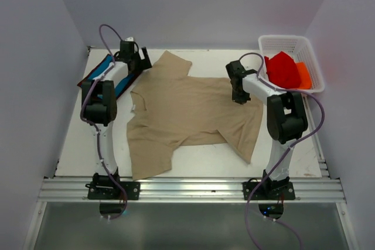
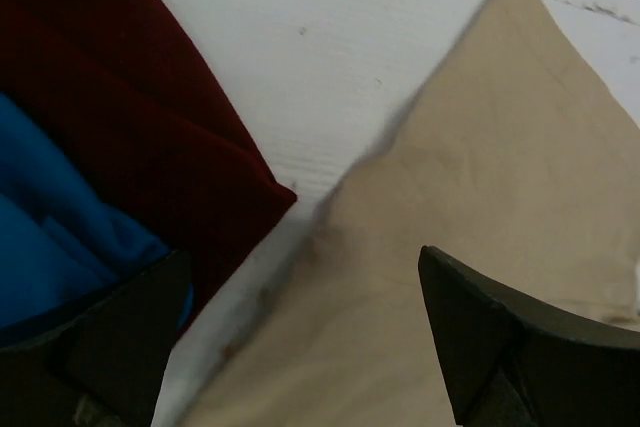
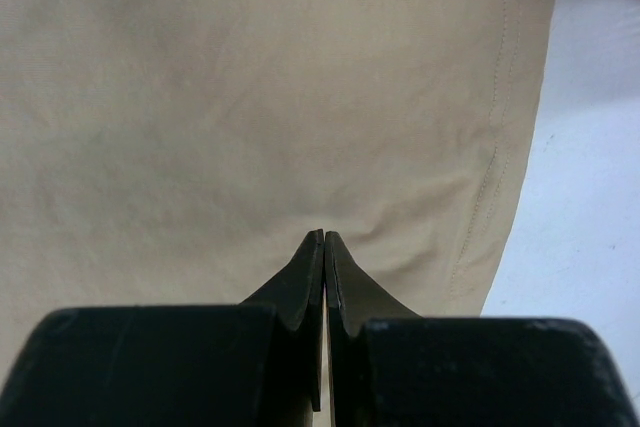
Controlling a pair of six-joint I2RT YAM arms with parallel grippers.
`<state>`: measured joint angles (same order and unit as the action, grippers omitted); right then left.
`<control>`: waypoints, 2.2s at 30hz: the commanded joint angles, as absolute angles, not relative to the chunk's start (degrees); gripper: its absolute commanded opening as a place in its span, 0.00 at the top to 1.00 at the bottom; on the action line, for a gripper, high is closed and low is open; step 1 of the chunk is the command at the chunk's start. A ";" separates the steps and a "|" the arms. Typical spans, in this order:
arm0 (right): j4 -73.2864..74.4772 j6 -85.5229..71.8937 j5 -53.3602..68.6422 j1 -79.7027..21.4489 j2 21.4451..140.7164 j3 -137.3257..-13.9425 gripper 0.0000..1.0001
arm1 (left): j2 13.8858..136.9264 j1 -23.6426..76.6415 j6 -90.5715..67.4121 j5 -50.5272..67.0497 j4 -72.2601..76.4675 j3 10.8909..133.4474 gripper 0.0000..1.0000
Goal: Fold and stack the t-shirts
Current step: Flatten the tshirt out
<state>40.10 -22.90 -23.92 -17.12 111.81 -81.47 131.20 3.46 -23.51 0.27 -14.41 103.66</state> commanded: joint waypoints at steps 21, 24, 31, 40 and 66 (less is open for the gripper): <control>40.95 -25.49 -22.50 -15.03 121.72 -90.17 1.00 | 120.84 13.27 -19.07 4.75 -16.87 89.38 1.00; 41.04 -25.31 -22.33 -14.68 123.04 -91.40 1.00 | 123.92 13.27 -19.51 3.17 -18.63 90.44 1.00; 42.19 -24.52 -21.27 -13.80 128.05 -97.11 1.00 | 130.60 11.78 -22.23 1.58 -18.54 93.94 1.00; 44.73 -22.68 -19.07 -11.78 139.91 -111.70 1.00 | 140.53 10.46 -23.82 7.29 -11.96 104.57 1.00; 26.11 -21.62 -13.89 -15.37 110.05 -90.36 1.00 | 106.95 8.36 -12.22 -5.38 -12.70 87.45 0.54</control>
<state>29.15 -21.17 -14.90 -13.47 117.45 -91.92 103.79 10.07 -15.73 0.05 -2.39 88.99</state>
